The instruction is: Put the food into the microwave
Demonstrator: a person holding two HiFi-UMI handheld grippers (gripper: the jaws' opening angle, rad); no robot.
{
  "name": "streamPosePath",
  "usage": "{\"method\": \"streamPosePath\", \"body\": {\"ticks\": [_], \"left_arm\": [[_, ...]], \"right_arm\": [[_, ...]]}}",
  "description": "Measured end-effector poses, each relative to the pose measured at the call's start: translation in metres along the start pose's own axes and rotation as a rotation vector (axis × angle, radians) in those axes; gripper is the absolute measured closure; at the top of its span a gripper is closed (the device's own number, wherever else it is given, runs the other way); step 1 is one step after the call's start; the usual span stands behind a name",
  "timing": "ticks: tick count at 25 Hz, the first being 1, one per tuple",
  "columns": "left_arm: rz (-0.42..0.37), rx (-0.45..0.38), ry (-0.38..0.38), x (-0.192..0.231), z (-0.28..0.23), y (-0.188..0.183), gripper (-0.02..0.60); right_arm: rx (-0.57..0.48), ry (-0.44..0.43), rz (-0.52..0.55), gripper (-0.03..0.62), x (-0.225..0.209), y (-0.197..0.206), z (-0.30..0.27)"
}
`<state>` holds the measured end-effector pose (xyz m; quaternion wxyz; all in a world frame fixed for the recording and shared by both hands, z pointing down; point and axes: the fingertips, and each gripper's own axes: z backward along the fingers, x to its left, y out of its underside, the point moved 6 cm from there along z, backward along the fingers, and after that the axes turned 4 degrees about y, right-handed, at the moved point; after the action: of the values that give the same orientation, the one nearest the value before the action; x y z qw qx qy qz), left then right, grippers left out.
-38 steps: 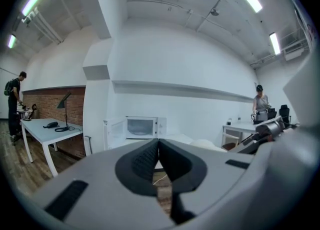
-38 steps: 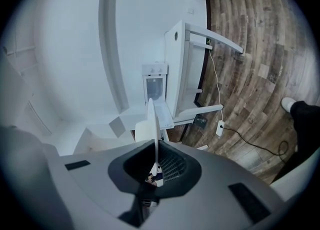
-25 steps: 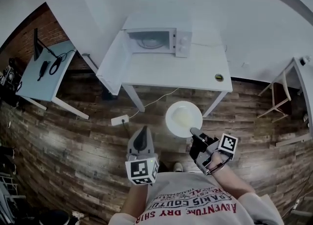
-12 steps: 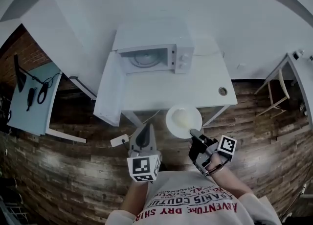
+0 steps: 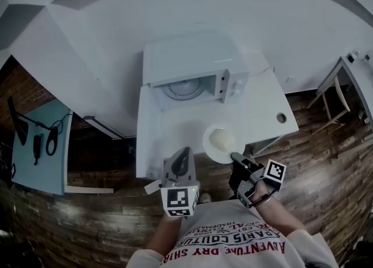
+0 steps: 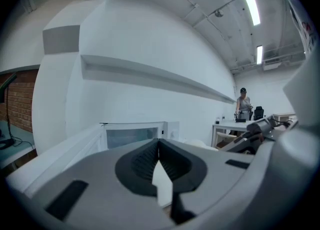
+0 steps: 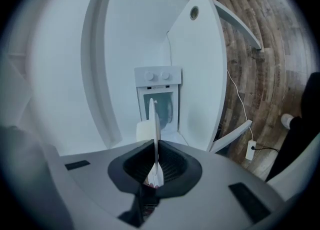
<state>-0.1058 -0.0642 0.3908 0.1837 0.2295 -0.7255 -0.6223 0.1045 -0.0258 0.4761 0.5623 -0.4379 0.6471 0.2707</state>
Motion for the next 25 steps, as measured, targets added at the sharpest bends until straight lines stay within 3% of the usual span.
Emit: {"method": "streamPosePath", "body": {"ticks": [7, 19, 25], "left_arm": [[0.040, 0.046, -0.007, 0.029, -0.025, 0.017, 0.575], [0.099, 0.060, -0.171, 0.079, -0.101, 0.010, 0.575], [0.140, 0.078, -0.238, 0.091, -0.138, 0.011, 0.575]], "right_arm": [[0.057, 0.052, 0.017, 0.571, -0.001, -0.008, -0.052], [0.177, 0.081, 0.069, 0.571, 0.019, -0.072, -0.149], [0.153, 0.049, 0.087, 0.572, 0.029, -0.101, -0.175]]}}
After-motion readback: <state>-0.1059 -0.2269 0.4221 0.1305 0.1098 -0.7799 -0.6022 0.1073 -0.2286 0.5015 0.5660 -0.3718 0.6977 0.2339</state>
